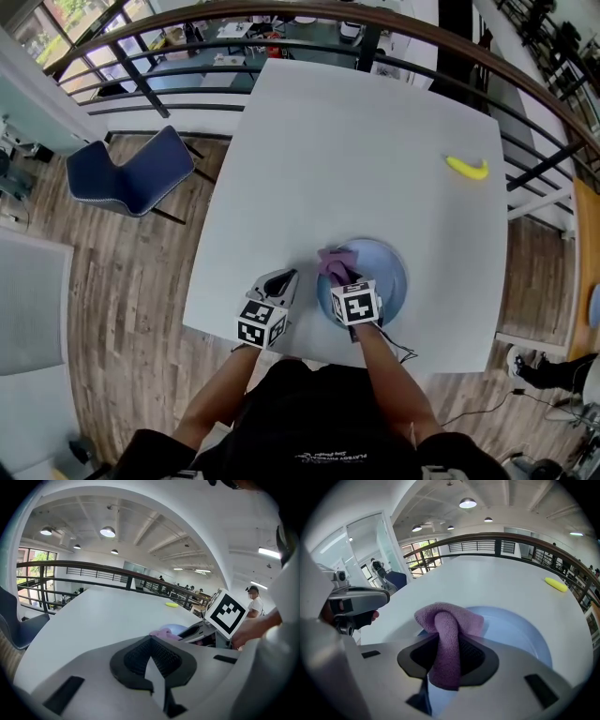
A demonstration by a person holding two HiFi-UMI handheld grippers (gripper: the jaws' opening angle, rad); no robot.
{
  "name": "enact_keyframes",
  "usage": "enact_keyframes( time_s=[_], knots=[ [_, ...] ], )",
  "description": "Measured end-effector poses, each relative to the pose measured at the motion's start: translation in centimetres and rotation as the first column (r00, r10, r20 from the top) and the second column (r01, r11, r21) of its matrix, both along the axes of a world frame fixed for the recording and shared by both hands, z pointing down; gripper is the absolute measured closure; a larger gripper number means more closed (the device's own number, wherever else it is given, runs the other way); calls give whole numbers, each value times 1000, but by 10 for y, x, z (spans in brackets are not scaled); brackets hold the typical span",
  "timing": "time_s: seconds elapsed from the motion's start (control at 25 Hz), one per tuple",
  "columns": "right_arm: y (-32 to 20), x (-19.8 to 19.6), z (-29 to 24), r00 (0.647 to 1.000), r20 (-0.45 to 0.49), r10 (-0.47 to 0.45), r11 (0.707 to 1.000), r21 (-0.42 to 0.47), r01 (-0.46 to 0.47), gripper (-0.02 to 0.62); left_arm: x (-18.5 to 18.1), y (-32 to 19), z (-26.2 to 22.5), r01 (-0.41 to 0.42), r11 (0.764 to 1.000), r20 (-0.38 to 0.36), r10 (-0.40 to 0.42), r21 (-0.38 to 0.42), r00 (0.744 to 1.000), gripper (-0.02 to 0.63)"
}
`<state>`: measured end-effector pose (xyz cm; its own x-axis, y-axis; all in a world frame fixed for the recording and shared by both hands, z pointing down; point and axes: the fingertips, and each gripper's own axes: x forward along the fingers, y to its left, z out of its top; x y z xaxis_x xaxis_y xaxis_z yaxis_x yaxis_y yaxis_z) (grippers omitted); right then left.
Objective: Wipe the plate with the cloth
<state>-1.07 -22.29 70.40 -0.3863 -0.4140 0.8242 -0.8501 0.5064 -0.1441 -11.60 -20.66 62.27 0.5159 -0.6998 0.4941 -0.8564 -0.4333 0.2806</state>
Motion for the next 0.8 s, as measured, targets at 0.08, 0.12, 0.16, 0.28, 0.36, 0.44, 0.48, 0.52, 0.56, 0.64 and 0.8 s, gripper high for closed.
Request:
enact_keyframes(
  time_s=[0.08,0.12,0.16,0.28,0.36,0.44,0.48,0.52,0.56,0.64,0.8],
  knots=[
    [-2,9,1,1000,-14,15,1000,-1,-16,476,4,-1,1,-11,1000,0,11,-3,1000,600],
    [-2,14,1,1000,-22,22,1000,-2,-22,476,7,-1,1,-17,1000,0,17,-4,1000,600],
    [-2,19,1,999,-30,29,1000,-3,-29,476,10,-1,1,-25,1000,1,25,-4,1000,600],
    [1,34,3,997,-62,55,998,-7,-55,476,17,1,1,-46,999,1,46,-3,999,600],
    [4,43,5,994,-76,74,997,-9,-75,474,22,2,1,-59,998,1,59,-3,998,600],
    [4,51,8,992,-90,91,996,-8,-92,474,26,2,1,-73,997,-1,73,-1,997,600],
    [4,56,8,990,-103,98,995,-10,-100,474,29,1,1,-80,997,-2,80,-1,997,600],
    [4,62,8,988,-117,105,994,-12,-107,474,32,1,1,-86,996,-3,86,-2,996,600],
    [4,67,9,986,-128,110,993,-14,-113,472,36,0,1,-92,996,-4,92,-3,996,600],
    [4,75,8,983,-138,123,992,-18,-127,472,43,-1,1,-103,995,-6,103,-5,995,600],
    [8,91,5,973,-169,155,987,-14,-159,471,51,0,2,-123,992,-7,123,-7,992,600]
  ],
)
